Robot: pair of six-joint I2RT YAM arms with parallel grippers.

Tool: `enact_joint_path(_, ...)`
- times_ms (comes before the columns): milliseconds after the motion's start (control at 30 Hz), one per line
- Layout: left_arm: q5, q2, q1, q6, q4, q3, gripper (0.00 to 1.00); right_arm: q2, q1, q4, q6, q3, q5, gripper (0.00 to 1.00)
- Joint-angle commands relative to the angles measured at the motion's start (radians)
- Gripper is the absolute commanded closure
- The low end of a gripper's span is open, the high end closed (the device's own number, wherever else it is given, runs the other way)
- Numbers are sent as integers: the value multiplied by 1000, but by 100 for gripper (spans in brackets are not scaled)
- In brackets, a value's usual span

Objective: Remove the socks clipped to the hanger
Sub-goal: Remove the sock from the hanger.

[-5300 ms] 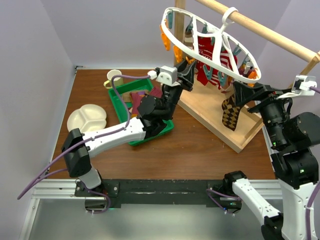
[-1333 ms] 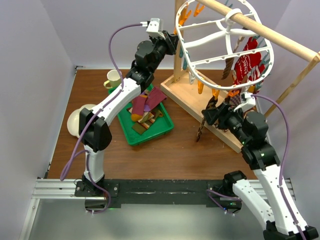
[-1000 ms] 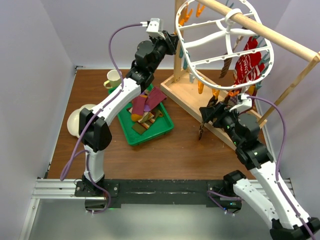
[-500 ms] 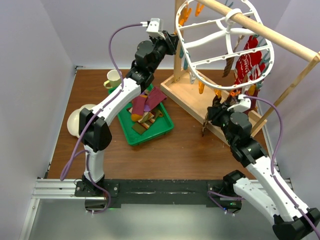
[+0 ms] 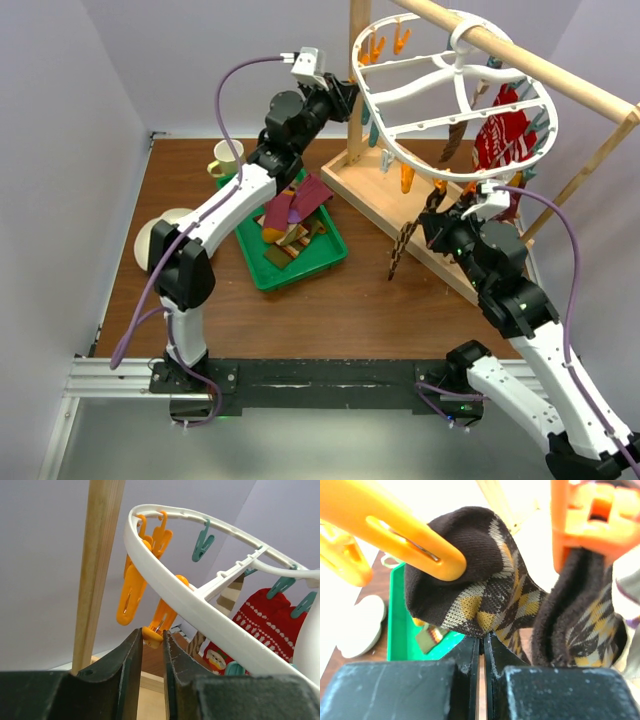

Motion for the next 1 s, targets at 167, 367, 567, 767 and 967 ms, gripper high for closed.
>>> enact_joint_path(167, 177, -144, 4, -92, 83, -98, 68, -4, 4, -155, -76, 143, -167, 100)
enact_joint_path(367, 267, -187, 2, -146, 112, -168, 60, 0, 1, -226, -82, 186, -207, 100)
enact_joint_path(567, 341, -219, 2, -189, 123, -210, 52, 5, 1, -286, -88, 233, -227, 100)
enact_joint_path(767, 384, -287, 2, -228, 151, -315, 47, 3, 1, -317, -96, 253, -229, 100)
enact_joint_path(967, 395, -391, -1, -284, 229, -519, 43, 17, 1, -335, -99, 282, -259, 100)
